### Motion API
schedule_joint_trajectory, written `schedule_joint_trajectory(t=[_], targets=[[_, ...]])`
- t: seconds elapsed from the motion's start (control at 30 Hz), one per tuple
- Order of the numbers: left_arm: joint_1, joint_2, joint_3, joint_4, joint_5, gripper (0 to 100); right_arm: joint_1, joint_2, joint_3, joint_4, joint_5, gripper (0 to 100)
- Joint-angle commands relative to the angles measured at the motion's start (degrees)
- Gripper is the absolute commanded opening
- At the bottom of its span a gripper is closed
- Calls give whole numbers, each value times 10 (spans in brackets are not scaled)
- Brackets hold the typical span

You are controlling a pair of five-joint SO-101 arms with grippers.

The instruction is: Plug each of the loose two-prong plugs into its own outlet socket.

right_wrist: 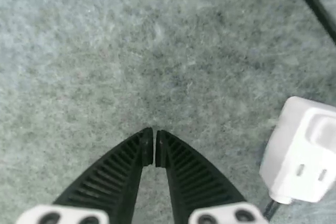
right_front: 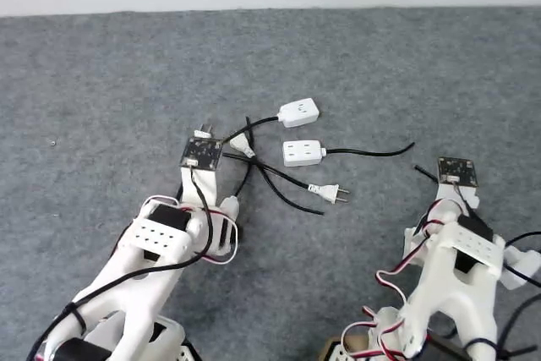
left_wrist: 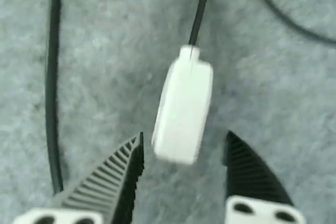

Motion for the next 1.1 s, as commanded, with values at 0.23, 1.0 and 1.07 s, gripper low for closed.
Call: schedule_joint_trajectory(t=[0.23,1.0,1.07], targets=[[-4,-50,-42,68,-73,237,-11,-13,-4,-11,7,12],[103,27,-85,4,-114,12,-13,-13,-4,-11,7,12],[93,69,-100,-11,-114,12,-13,-13,-4,-11,7,12]])
